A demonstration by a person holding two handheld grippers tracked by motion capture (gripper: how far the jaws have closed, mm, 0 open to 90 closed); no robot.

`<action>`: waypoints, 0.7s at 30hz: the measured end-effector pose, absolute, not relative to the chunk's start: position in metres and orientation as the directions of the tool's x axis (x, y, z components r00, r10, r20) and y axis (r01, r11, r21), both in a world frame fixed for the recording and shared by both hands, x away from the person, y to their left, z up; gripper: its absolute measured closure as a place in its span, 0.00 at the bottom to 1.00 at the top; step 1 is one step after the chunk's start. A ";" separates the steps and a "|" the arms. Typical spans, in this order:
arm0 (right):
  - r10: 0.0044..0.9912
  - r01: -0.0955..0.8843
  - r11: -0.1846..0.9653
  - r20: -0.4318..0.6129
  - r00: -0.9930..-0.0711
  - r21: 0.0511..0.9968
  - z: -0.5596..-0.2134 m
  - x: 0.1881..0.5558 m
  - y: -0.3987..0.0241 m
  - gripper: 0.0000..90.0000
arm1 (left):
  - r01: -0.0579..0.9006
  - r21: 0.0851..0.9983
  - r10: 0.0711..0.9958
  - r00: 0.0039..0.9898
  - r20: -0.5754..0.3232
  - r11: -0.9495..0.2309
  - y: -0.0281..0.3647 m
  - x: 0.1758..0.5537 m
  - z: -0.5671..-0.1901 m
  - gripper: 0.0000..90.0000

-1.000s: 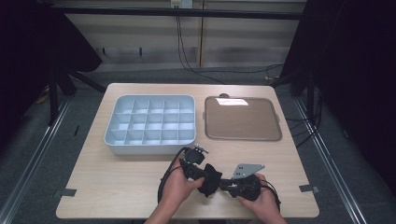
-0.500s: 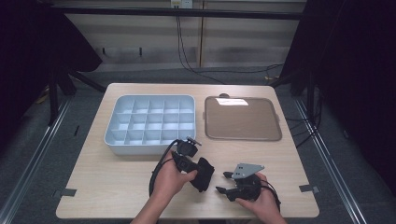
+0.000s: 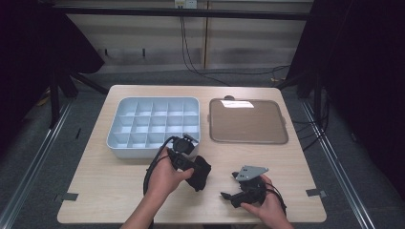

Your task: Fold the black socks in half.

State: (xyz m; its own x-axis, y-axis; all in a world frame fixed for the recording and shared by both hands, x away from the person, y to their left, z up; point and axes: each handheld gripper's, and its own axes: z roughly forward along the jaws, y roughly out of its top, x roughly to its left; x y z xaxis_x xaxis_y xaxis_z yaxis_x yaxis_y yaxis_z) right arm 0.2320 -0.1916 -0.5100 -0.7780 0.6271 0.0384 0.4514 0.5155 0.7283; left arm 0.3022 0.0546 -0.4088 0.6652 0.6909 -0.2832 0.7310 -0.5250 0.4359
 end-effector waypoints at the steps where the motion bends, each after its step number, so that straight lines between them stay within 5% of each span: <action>1: 0.629 0.454 0.515 0.038 -0.776 0.727 -0.510 0.232 -0.192 0.16 | 0.733 0.433 0.696 0.662 -0.278 -0.524 0.056 0.303 -0.407 0.81; 21: 0.634 0.453 0.517 0.031 -0.773 0.726 -0.510 0.232 -0.191 0.15 | 0.744 0.435 0.720 0.643 -0.261 -0.507 0.078 0.313 -0.383 0.81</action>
State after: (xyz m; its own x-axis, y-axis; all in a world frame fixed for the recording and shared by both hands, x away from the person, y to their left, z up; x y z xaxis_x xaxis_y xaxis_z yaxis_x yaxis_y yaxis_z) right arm 0.2321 -0.1912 -0.5102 -0.7731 0.6335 0.0312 0.4532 0.5172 0.7260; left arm 0.3130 0.0782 -0.3830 0.6430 0.7199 -0.2613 0.7443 -0.5069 0.4348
